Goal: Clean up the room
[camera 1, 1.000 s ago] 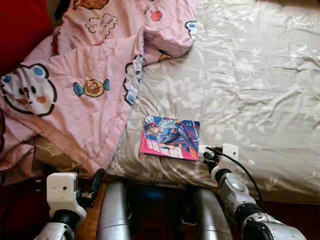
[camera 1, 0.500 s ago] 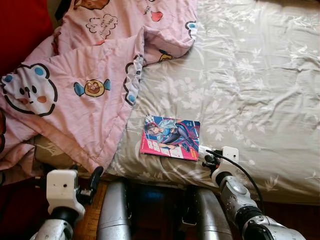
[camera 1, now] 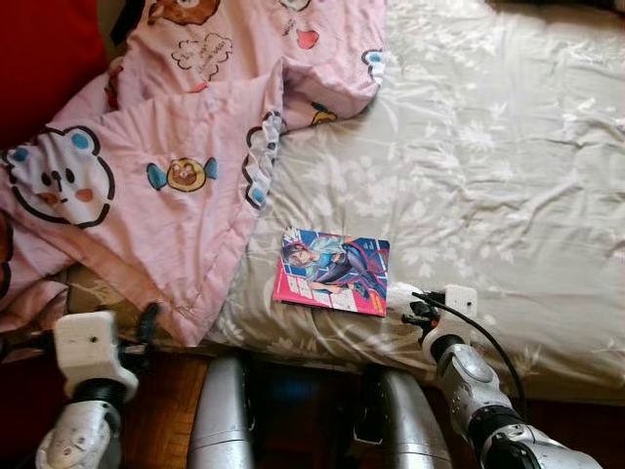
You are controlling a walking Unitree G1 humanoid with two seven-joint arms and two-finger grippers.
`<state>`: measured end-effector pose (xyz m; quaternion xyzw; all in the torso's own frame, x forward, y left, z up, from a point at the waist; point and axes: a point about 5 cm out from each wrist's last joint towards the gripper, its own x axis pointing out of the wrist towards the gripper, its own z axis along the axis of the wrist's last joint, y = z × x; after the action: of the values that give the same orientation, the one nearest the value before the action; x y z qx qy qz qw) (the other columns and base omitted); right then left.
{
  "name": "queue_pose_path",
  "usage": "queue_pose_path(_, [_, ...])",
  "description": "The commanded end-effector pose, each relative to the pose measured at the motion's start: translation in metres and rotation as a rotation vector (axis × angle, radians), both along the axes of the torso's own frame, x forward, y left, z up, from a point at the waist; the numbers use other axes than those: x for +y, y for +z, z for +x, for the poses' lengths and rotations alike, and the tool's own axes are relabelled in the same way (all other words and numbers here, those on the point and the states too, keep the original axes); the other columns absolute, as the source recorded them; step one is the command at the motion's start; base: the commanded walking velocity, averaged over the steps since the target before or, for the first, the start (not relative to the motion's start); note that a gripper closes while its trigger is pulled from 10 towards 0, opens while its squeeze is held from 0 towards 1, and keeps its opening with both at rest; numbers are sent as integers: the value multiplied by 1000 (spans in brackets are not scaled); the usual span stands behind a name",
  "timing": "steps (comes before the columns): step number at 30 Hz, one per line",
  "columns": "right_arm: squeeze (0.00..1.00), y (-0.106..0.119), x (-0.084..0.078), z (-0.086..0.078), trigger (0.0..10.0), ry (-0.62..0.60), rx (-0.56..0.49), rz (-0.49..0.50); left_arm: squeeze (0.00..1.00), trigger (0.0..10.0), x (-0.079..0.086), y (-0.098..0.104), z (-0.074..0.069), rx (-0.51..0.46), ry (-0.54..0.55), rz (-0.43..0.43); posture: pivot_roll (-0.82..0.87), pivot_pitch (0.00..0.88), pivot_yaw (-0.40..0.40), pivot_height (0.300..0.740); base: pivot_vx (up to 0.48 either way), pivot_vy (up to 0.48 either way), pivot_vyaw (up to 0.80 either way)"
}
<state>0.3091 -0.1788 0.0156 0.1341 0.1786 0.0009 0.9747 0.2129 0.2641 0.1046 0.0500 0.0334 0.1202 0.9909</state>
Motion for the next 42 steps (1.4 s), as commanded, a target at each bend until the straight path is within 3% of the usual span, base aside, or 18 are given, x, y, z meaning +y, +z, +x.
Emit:
queue_pose_path(1, [0,-10,-14,-13,0,-63,15,20,0,10000,3,-22,-9,82,-7,-19,181,161,-88,614,0,0,0])
queue_pose_path(3, [0,-16,-24,-23,0,-102,8,14,0,10000,1,-45,-10,150,-28,-36,156,92,-86,614,0,0,0])
queue_pose_path(5, [0,-19,-27,-29,0,-119,11,16,0,10000,1,-53,-12,175,-25,-45,156,92,-86,614,0,0,0])
queue_pose_path(9, [0,-46,-35,-64,0,-166,101,17,0,10000,-7,-103,-20,340,-25,-86,123,0,-80,614,0,0,0])
queue_pose_path(11, [0,-56,-34,-76,0,-169,151,18,0,10000,-11,-116,-24,391,-24,-107,112,0,-77,614,0,0,0])
queue_pose_path(12, [0,-64,-32,-86,4784,-168,196,21,0,10000,-15,-126,-26,436,-31,-116,98,0,-71,614,0,0,0])
queue_pose_path(13, [0,-64,-32,-86,4784,-168,196,21,0,10000,-15,-126,-26,436,-31,-116,98,0,-71,614,0,0,0])
queue_pose_path(14, [0,-68,-30,-91,10000,-157,225,10,0,10000,-18,-134,-26,464,-36,-125,87,0,-68,614,0,0,0])
queue_pose_path(15, [0,-75,-27,-100,10000,-153,265,7,0,10000,-22,-143,-28,508,-50,-135,80,0,-66,614,0,0,0])
queue_pose_path(18, [0,-79,-27,-106,10000,-169,294,11,0,10000,-25,-148,-28,535,-58,-145,78,0,-64,614,0,0,0])
queue_pose_path(21, [0,-88,-23,-118,10000,-161,390,-19,0,10000,-26,-158,-28,581,-48,-159,74,0,-59,634,0,0,0])
queue_pose_path(33, [0,-95,-9,-123,10000,-150,460,-1,0,10000,-23,-165,-23,637,-45,-160,84,0,-38,694,0,0,0])
queue_pose_path(38, [0,-97,-9,-126,10000,-144,480,-7,0,10000,-23,-168,-26,657,-24,-176,92,0,-53,739,0,0,0])
queue_pose_path(42, [0,-97,-10,-125,10000,-134,483,-16,0,10000,-24,-171,-29,671,-11,-190,83,0,-51,740,0,0,0])
